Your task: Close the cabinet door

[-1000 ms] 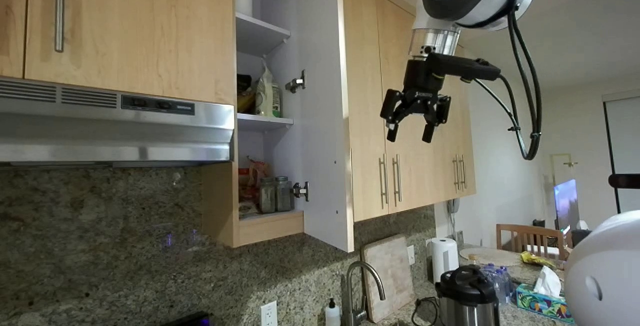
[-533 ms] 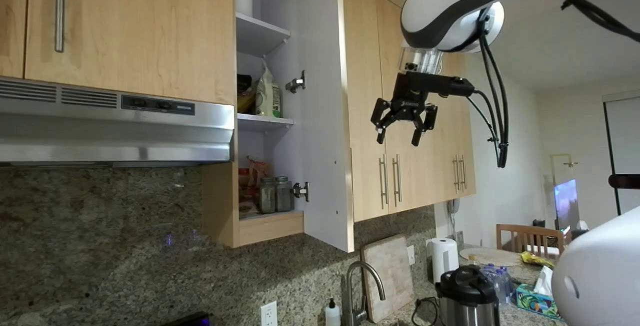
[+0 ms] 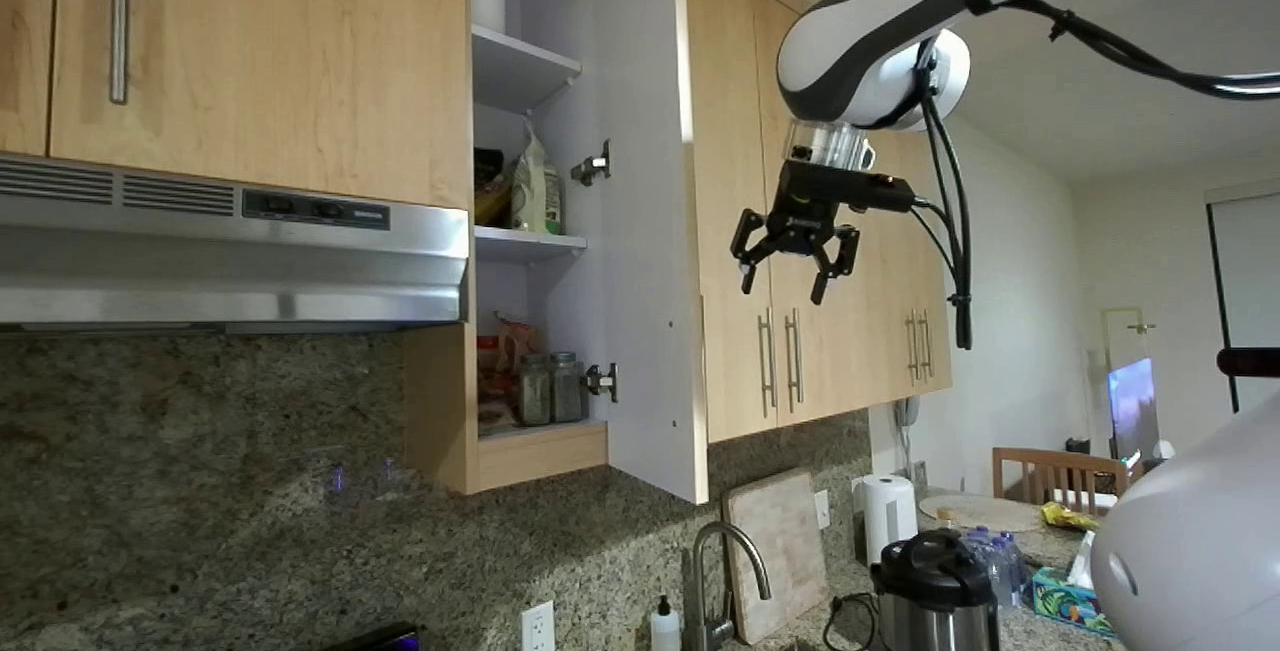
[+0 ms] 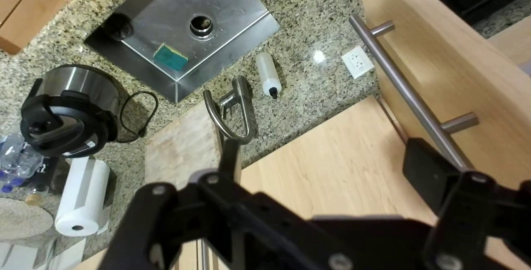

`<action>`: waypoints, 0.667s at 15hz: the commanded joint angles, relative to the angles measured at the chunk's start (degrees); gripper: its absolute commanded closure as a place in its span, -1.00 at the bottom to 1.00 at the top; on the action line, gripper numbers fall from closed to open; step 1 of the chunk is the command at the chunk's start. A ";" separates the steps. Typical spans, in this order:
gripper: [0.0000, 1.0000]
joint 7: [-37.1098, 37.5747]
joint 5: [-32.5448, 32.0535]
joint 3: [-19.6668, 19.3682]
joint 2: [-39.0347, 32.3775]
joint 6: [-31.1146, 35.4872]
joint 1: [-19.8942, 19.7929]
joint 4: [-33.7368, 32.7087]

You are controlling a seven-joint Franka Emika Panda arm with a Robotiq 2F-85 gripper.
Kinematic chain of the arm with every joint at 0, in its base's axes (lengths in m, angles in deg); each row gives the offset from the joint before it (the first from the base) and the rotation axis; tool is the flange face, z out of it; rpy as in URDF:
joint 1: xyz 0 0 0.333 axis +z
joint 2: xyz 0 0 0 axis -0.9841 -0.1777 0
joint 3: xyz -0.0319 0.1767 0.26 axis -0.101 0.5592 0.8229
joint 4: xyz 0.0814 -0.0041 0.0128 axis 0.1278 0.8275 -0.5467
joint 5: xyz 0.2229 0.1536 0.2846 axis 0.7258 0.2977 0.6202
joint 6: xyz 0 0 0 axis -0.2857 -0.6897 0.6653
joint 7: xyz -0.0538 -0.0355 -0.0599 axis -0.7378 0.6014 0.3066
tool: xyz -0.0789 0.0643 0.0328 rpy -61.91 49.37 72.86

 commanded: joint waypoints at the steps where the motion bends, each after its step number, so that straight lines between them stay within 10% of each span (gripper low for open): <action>1: -1.00 3.18 2.52 1.44 -2.57 0.67 -1.31 -1.84; 10: -1.00 9.60 2.97 3.01 -6.42 0.23 -2.39 -4.93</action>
